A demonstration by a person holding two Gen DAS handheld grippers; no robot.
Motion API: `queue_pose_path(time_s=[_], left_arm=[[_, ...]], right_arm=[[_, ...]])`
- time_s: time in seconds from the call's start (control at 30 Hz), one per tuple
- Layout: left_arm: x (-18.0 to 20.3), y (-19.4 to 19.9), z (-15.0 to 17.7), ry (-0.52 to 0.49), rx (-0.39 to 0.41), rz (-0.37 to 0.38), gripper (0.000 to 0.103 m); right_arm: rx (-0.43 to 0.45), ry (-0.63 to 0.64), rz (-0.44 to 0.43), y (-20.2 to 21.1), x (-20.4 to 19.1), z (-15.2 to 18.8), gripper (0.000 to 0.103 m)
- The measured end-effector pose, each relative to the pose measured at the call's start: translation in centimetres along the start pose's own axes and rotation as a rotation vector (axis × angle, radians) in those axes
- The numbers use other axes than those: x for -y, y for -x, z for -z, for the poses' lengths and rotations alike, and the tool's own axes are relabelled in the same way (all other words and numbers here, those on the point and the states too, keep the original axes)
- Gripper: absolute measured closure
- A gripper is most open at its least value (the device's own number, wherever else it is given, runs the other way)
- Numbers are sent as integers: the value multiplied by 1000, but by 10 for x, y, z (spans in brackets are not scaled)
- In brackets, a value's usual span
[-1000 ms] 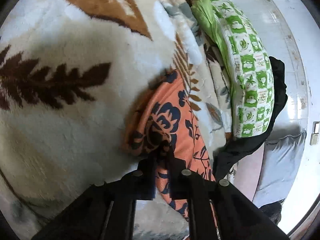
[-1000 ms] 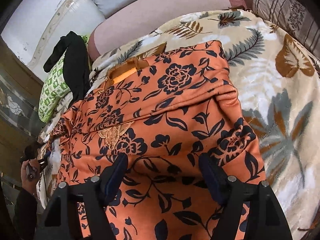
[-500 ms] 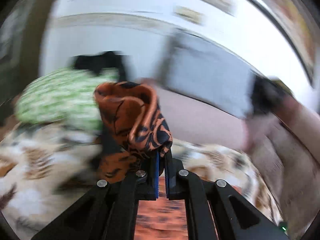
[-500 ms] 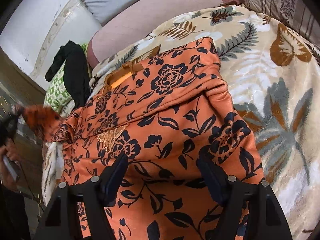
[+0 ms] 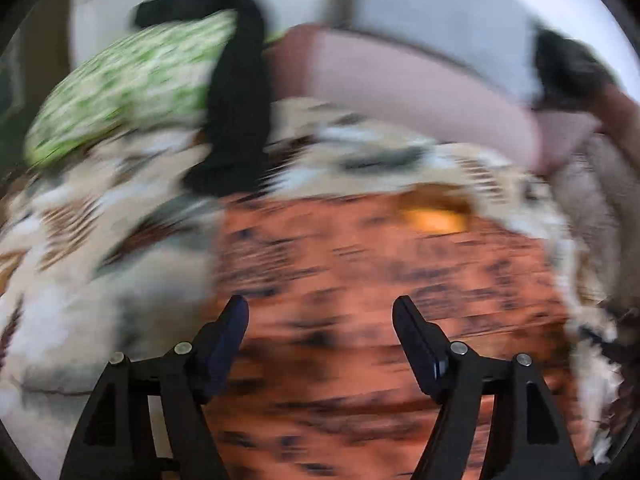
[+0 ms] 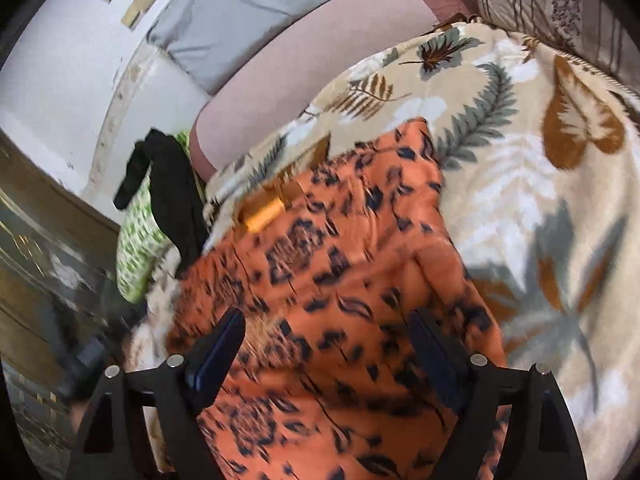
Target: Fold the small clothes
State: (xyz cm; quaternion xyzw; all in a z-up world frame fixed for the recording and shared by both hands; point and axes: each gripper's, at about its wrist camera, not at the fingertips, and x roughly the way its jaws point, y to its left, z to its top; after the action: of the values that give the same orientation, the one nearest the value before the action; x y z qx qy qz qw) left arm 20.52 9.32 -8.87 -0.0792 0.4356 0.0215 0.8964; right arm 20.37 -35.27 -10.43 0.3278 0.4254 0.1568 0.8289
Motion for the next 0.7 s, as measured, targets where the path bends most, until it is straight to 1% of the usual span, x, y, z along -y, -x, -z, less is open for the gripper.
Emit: queue_pose_path(time_s=[0.03,0.07,0.1,0.17,0.2,0.23,0.27,0.3,0.33,0.37,0.43,0.47,0.5,0.53,0.57,0.6,0.63,0.67,0.7], left_arm=[[-13,-4,7,8,-18,-30,28],[-24,-10,11,18,-40,-43,28],[-34,-11,19,30,-56,-31,28],[-48,-20,26,82,-88,-1,28],[-50,-26,28,87,-112,-11,28],[-51,-36,30,81,-140,-28,28],[-51,-46,34,73,-168,-79,35],[-54,-46,38,72,-175,-103,42],[-55,-45,38,77,-167,-102,43],[-55,-37,36,97,-146,-92,46],[-55,-26,31,114,-105,-90,46],[-52,-20,31,113,-74,-87,46],[-49,-19,30,100,-64,-85,46],[-47,-24,29,74,-76,-95,45],[-43,-34,29,33,-110,-126,45],[-44,-41,32,22,-134,-152,48],[-51,-48,36,55,-160,-151,49],[-61,-48,39,122,-155,-117,49],[-65,-46,39,155,-148,-103,50]], right_arm=[[-9,-28,-34,-9,0,-11,17],[-17,-40,-37,-17,0,-18,17],[-38,-61,-19,-29,2,-28,17],[-94,-104,12,-54,8,-39,17],[-155,-114,26,-73,12,-42,17],[-199,-107,63,-86,16,-41,19],[-225,-84,141,-97,18,-39,38],[-223,-36,214,-97,15,-37,49],[-218,-8,249,-96,12,-37,67],[-214,17,270,-92,8,-37,69],[-207,88,330,-86,0,-35,69],[-206,111,332,-83,-4,-34,66],[-208,120,323,-81,-7,-34,64],[-200,124,316,-78,-10,-34,49],[-178,127,300,-73,-13,-34,30],[-153,129,285,-67,-18,-35,28],[-137,134,274,-64,-22,-35,28],[-121,144,252,-61,-27,-35,28],[-129,151,196,-61,-30,-34,28]])
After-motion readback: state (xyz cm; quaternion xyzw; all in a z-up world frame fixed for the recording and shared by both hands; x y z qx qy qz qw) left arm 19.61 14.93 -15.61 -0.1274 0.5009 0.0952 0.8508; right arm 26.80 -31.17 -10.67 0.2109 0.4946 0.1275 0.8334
